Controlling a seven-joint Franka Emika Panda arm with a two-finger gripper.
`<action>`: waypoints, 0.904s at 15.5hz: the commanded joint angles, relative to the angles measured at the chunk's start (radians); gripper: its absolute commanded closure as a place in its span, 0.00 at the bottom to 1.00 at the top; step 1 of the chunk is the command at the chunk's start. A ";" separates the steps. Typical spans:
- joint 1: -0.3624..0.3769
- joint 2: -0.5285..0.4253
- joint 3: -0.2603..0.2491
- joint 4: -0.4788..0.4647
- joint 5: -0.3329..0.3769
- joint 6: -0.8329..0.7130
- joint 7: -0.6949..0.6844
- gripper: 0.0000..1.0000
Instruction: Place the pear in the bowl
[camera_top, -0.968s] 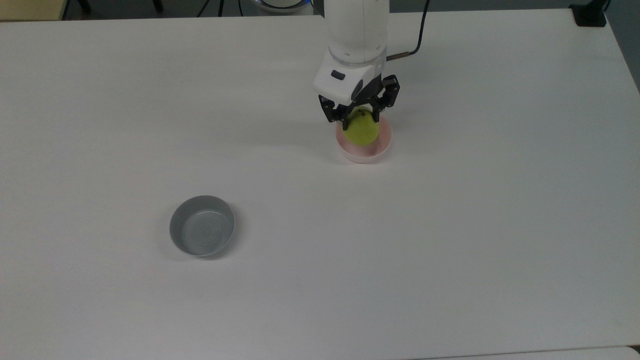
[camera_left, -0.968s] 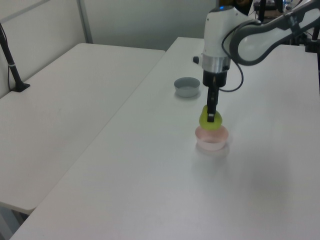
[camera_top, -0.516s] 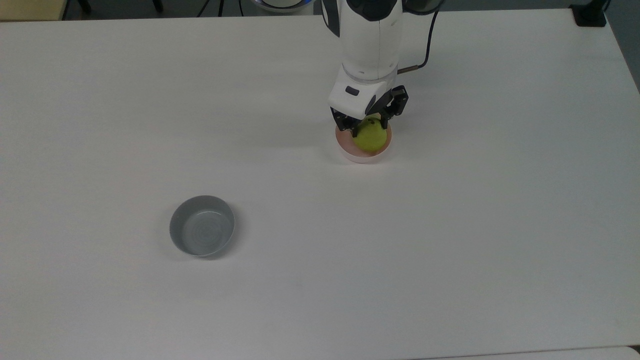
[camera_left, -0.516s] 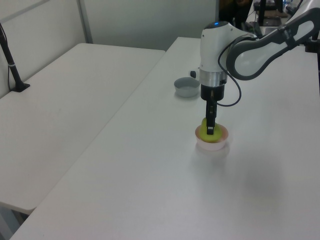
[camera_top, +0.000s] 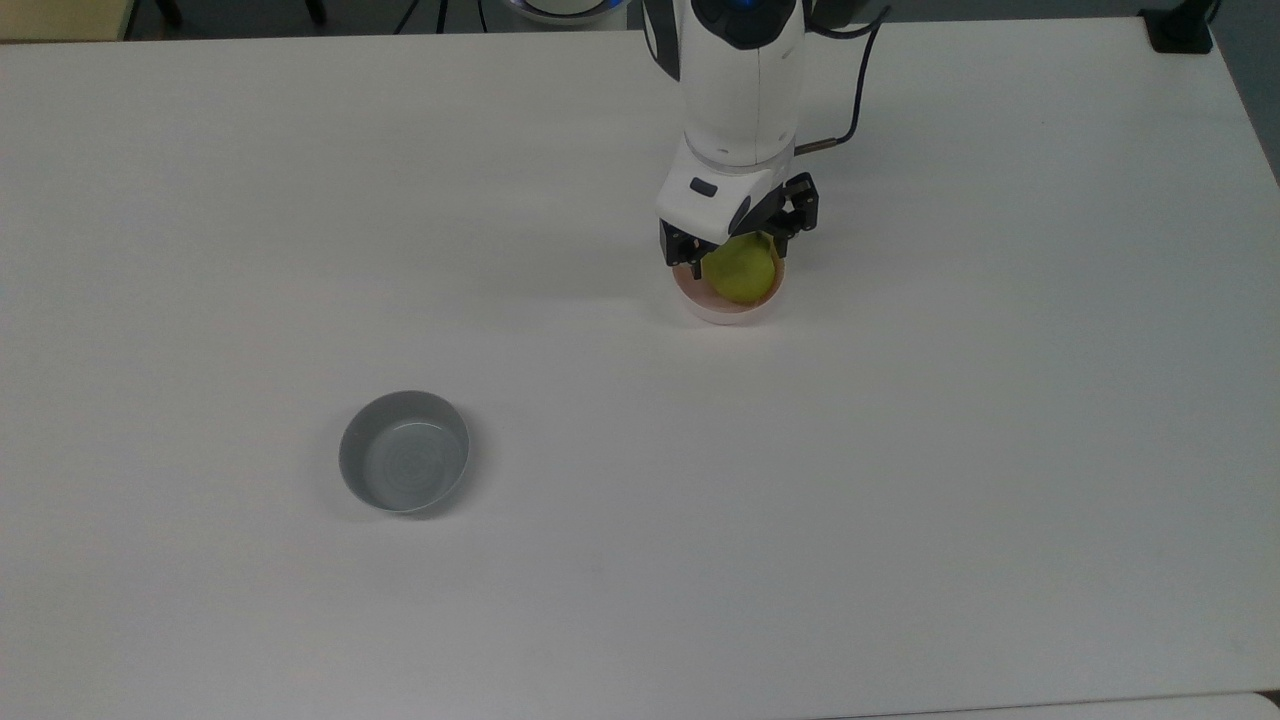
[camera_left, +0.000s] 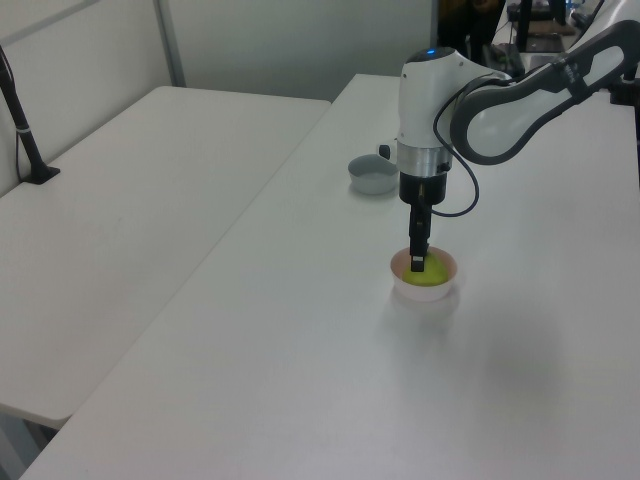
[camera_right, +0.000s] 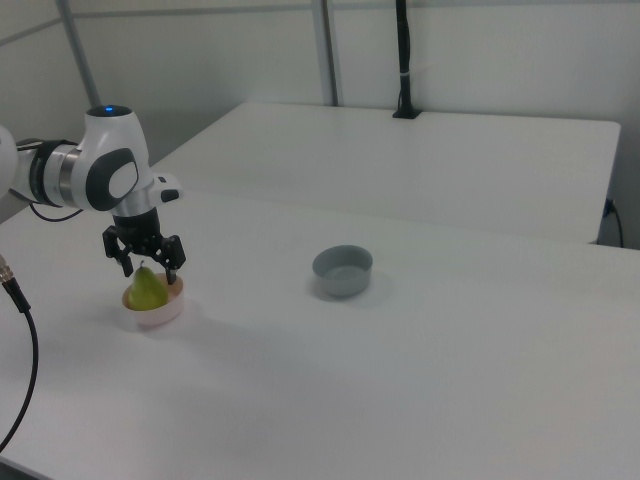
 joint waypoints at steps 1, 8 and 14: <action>-0.004 -0.042 -0.006 0.000 0.001 0.005 0.020 0.00; -0.100 -0.202 -0.008 0.113 -0.111 -0.254 0.093 0.00; -0.205 -0.282 -0.017 0.194 -0.166 -0.441 0.087 0.00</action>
